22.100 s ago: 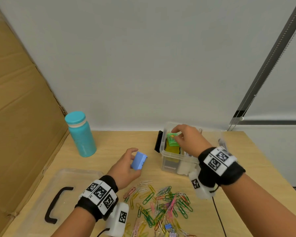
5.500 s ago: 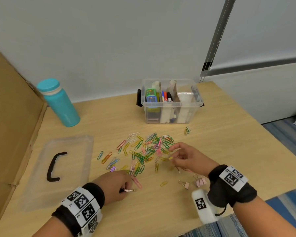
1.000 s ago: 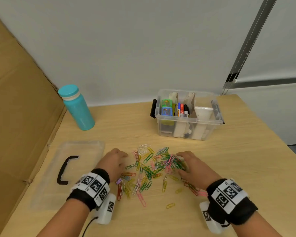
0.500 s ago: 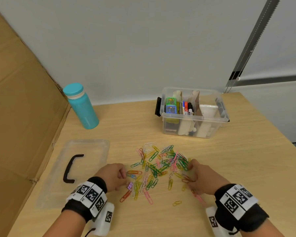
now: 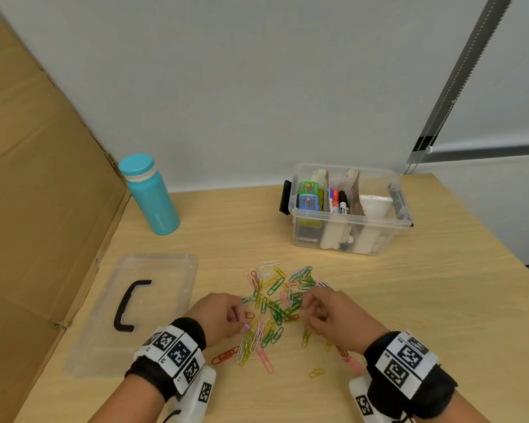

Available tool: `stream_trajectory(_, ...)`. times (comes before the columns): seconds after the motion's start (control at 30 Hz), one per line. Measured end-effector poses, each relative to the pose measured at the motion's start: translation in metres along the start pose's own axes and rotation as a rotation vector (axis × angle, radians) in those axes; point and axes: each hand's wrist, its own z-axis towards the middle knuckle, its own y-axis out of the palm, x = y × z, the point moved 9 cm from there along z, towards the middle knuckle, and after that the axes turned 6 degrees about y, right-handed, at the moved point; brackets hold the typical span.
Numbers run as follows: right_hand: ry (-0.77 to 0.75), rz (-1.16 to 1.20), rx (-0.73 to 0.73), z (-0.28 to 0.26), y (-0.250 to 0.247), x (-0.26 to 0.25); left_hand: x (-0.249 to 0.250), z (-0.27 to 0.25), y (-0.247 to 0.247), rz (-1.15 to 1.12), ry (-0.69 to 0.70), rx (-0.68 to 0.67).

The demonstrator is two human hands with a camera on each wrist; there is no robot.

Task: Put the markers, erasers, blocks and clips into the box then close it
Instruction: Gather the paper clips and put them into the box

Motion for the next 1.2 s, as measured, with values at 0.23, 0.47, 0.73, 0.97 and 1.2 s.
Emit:
stream_trajectory(0.23,-0.062,0.431,-0.013,0.006,-0.005,-0.035,0.089,0.015,-0.028,-0.122,0.292,0.201)
stream_trajectory(0.47,-0.076,0.114,0.313,0.006,-0.094,-0.044,0.115,0.017,-0.041,-0.156,0.389,0.296)
stream_trajectory(0.73,0.235,-0.08,0.887,0.055,-0.245,0.002,0.077,0.006,-0.048,0.009,0.283,0.307)
stream_trajectory(0.97,0.055,-0.303,0.755,0.044,-0.211,-0.032,0.01,-0.008,-0.041,0.064,0.043,0.16)
stream_trajectory(1.2,0.294,-0.309,-0.053,-0.006,-0.073,0.037,-0.032,-0.025,0.017,0.086,-0.135,-0.179)
